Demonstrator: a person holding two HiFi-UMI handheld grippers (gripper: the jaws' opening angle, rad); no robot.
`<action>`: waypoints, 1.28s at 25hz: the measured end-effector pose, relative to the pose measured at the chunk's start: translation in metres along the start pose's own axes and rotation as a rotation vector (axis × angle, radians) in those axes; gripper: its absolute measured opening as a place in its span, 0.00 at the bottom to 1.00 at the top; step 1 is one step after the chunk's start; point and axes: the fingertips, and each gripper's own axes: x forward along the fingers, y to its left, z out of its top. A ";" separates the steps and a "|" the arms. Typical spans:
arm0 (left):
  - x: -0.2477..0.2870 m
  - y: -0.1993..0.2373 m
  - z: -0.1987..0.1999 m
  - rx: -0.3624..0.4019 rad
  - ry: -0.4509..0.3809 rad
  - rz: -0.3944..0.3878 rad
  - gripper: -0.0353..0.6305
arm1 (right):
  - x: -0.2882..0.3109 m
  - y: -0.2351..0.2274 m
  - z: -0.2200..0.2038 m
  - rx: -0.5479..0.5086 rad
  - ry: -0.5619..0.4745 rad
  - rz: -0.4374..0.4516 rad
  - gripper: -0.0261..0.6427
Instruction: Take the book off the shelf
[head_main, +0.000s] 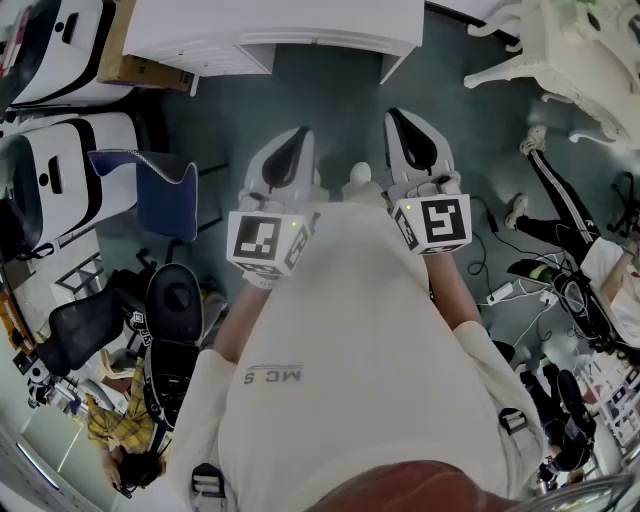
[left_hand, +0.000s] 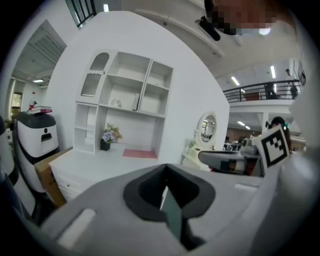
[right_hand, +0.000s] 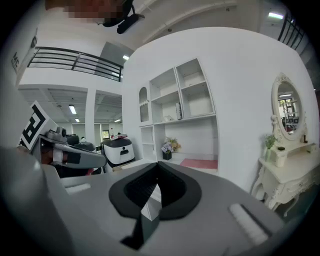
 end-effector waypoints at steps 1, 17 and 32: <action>0.005 -0.004 0.001 0.007 -0.004 -0.001 0.06 | -0.001 -0.007 0.001 -0.005 -0.006 0.001 0.04; 0.061 -0.031 0.004 0.026 0.003 0.035 0.06 | -0.007 -0.086 -0.010 0.046 -0.013 -0.010 0.04; 0.195 0.157 0.094 0.018 -0.037 0.000 0.06 | 0.223 -0.109 0.051 -0.008 -0.025 -0.029 0.04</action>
